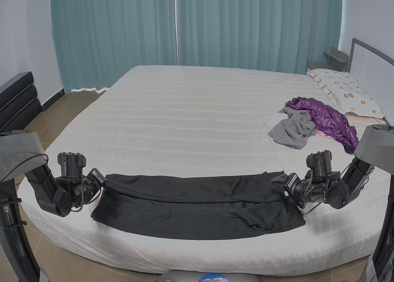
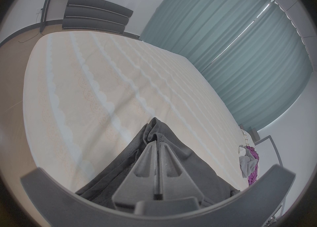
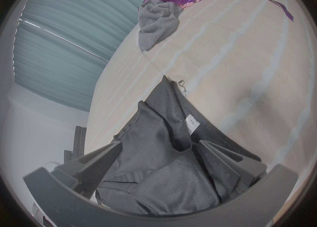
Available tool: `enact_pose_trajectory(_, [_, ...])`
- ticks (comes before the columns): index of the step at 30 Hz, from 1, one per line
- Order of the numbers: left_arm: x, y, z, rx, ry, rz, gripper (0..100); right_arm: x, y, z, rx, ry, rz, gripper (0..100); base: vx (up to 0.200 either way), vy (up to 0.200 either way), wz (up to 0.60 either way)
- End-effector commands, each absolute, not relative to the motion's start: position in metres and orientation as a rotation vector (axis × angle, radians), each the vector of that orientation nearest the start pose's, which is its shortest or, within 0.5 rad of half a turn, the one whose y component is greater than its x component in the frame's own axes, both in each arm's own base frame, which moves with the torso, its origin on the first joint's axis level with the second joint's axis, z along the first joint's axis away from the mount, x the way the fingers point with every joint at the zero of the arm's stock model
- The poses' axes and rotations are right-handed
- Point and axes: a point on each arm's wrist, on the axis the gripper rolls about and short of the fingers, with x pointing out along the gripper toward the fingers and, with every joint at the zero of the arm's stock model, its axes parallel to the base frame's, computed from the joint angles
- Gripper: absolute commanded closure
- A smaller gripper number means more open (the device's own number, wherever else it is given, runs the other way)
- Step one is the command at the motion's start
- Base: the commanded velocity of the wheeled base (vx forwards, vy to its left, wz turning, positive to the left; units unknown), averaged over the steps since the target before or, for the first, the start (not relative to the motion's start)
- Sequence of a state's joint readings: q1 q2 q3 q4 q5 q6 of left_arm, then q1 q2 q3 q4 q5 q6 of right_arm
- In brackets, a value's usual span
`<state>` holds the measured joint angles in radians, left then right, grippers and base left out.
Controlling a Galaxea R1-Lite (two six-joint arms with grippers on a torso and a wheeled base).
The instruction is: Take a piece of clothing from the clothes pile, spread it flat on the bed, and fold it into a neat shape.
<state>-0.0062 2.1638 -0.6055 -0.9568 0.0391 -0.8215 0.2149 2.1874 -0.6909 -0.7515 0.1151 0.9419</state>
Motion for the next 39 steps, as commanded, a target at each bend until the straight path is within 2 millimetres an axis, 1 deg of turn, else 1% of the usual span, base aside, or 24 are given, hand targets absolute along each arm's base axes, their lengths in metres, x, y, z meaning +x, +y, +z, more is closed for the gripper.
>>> enact_pose_trajectory(1, [0.330, -0.002, 0.016, -0.782, 0.555, 0.277, 100, 0.332, 0.077, -0.002, 0.835, 0.853, -0.060, 0, 0.000, 0.000, 0.00])
enact_pose_trajectory(4, [0.330, -0.002, 0.016, -0.783, 0.555, 0.275, 100, 0.333, 0.077, -0.001, 0.836, 0.848, -0.057, 0, 0.000, 0.000, 0.00])
enact_pose_trajectory(5, [0.330, -0.001, 0.016, -0.783, 0.554, 0.278, 100, 0.333, 0.077, -0.001, 0.837, 0.848, -0.055, 100, 0.000, 0.000, 0.00])
enact_pose_trajectory(14, [0.330, -0.002, 0.016, -0.780, 0.558, 0.278, 100, 0.331, 0.077, -0.002, 0.829, 0.859, -0.059, 100, 0.000, 0.000, 0.00])
enact_pose_trajectory(18, [0.330, -0.002, 0.016, -0.780, 0.558, 0.278, 100, 0.332, 0.075, 0.002, 0.835, 0.842, -0.058, 100, 0.000, 0.000, 0.00])
enact_pose_trajectory(24, [0.334, -0.001, 0.023, -0.788, 0.533, 0.261, 100, 0.334, 0.073, 0.016, 0.856, 0.797, -0.042, 100, 0.000, 0.000, 0.00])
enact_pose_trajectory(26, [0.338, -0.002, 0.026, -0.789, 0.520, 0.254, 100, 0.337, 0.074, 0.020, 0.861, 0.779, -0.033, 100, 0.000, 0.000, 0.00])
enact_pose_trajectory(29, [0.350, 0.000, 0.034, -0.794, 0.474, 0.238, 100, 0.344, 0.075, 0.027, 0.874, 0.734, -0.023, 100, 0.000, 0.000, 0.00])
enact_pose_trajectory(34, [0.363, -0.002, 0.038, -0.777, 0.478, 0.232, 100, 0.358, 0.072, 0.035, 0.884, 0.687, -0.018, 100, 0.000, 0.000, 0.00])
enact_pose_trajectory(37, [0.382, 0.001, 0.047, -0.785, 0.424, 0.218, 100, 0.372, 0.070, 0.043, 0.895, 0.636, -0.002, 100, 0.000, 0.000, 0.00])
enact_pose_trajectory(39, [0.393, 0.006, 0.048, -0.789, 0.395, 0.218, 100, 0.379, 0.071, 0.044, 0.897, 0.620, 0.005, 100, 0.000, 0.000, 0.00])
